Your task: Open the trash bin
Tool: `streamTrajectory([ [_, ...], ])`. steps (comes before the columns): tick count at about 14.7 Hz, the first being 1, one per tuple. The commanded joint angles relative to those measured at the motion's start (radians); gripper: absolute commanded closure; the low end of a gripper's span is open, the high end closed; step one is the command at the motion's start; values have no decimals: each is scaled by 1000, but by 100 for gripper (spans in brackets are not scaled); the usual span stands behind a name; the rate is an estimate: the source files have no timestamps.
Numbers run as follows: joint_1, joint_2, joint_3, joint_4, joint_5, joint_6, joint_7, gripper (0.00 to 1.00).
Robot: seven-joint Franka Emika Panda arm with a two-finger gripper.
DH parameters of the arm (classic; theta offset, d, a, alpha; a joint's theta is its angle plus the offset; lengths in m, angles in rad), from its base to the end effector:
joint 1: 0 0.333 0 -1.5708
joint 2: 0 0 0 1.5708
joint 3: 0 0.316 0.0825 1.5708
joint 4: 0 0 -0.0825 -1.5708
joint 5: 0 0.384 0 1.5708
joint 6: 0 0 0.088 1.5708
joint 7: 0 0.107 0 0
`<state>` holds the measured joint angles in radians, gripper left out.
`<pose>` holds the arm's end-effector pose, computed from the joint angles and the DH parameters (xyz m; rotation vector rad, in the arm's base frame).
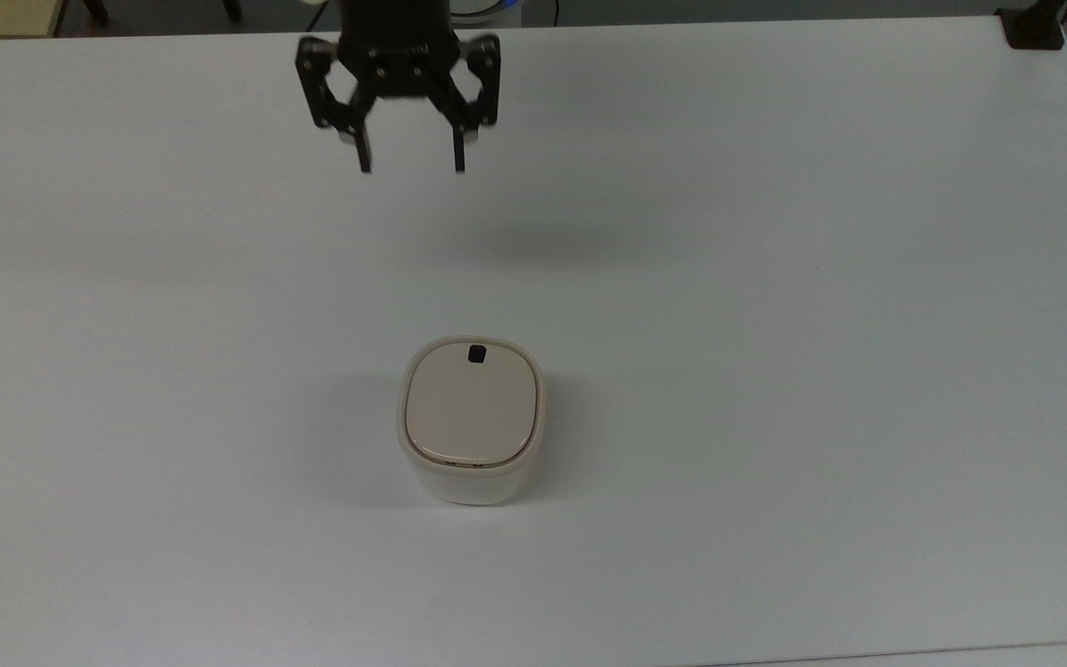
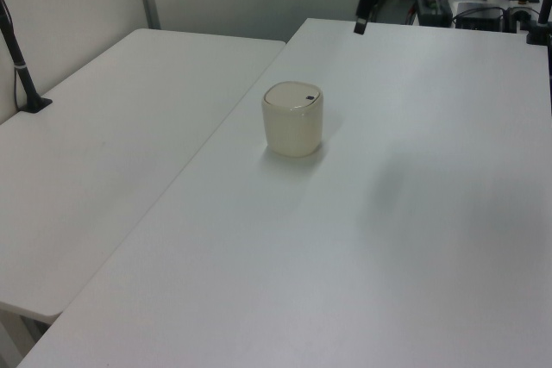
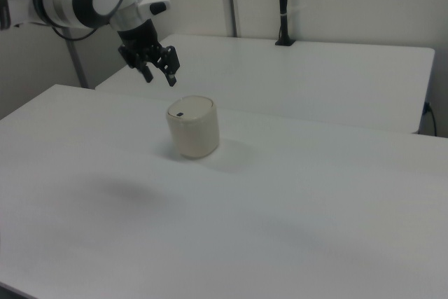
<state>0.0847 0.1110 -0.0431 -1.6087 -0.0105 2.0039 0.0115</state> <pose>0.6229 0.0267 0.5846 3.1023 0.0529 0.4445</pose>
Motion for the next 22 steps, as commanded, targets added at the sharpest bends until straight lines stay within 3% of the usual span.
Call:
streamTrajectory([
  [1, 38, 65, -3, -2, -2, 204, 322, 91],
  [2, 40, 88, -4, -2, -6, 255, 417, 100],
  [6, 67, 166, -4, 1, -42, 386, 677, 100],
  [10, 70, 246, -4, 1, -143, 446, 884, 100],
  [22, 98, 299, -4, -17, -194, 464, 909, 100],
])
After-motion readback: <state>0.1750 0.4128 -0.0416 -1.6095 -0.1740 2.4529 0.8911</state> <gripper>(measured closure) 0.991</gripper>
